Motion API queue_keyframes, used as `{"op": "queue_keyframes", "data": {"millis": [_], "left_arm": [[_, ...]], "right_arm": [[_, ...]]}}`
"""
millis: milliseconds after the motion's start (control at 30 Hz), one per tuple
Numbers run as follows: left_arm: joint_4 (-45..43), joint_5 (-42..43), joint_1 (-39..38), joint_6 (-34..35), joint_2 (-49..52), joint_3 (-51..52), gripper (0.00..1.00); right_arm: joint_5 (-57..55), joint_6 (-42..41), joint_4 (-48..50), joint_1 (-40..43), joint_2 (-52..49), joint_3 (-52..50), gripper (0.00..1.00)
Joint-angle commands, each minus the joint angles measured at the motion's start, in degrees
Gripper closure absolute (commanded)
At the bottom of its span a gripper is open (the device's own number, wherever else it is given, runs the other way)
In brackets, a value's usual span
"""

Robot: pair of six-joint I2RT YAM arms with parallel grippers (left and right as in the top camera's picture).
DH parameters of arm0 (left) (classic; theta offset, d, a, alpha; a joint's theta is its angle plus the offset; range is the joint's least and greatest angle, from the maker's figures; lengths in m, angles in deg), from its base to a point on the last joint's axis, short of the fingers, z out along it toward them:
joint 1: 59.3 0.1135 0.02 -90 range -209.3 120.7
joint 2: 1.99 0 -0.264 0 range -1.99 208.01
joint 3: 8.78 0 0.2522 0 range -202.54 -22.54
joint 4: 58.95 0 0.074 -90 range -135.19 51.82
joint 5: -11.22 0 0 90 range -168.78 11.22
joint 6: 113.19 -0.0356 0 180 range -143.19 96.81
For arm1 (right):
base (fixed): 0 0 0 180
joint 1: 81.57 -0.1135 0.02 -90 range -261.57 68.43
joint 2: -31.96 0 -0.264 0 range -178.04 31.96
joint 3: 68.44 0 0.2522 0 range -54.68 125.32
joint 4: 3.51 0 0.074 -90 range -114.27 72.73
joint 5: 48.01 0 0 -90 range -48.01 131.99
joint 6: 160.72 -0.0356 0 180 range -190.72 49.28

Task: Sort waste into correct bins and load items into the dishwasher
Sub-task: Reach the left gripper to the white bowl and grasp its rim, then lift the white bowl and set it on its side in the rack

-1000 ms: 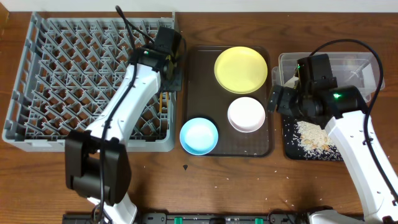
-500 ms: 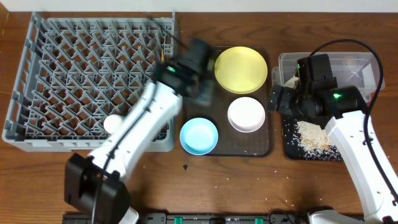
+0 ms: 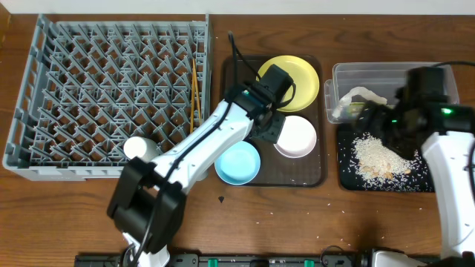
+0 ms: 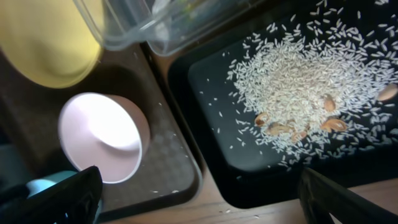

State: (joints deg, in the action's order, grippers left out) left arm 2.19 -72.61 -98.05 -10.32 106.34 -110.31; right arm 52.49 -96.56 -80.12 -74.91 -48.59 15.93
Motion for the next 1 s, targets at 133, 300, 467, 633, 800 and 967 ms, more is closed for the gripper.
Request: {"op": "queue_keyframes", "data": {"millis": [133, 300, 467, 633, 800, 967], "left_arm": [[-3.8, 4.5, 0.0, 1.0, 5.3, 0.3, 0.43], [-5.5, 7.2, 0.0, 1.0, 10.2, 0.3, 0.47], [-6.7, 7.1, 0.1, 1.0, 12.2, 0.3, 0.78], [-8.2, 7.1, 0.2, 1.0, 12.1, -0.1, 0.92], [-7.4, 7.1, 1.7, 0.9, 8.8, -0.7, 0.93], [-6.9, 7.1, 6.2, 0.9, 0.0, -0.7, 0.93]], "right_arm": [[7.6, 4.3, 0.1, 2.3, 0.5, 0.5, 0.01], [7.6, 4.2, 0.1, 2.2, 0.5, 0.5, 0.01], [7.6, 4.2, 0.1, 2.2, 0.5, 0.5, 0.01], [7.6, 4.2, 0.1, 2.2, 0.5, 0.5, 0.01], [7.6, 4.2, 0.1, 2.2, 0.5, 0.5, 0.01], [7.6, 4.2, 0.1, 2.2, 0.5, 0.5, 0.01]]}}
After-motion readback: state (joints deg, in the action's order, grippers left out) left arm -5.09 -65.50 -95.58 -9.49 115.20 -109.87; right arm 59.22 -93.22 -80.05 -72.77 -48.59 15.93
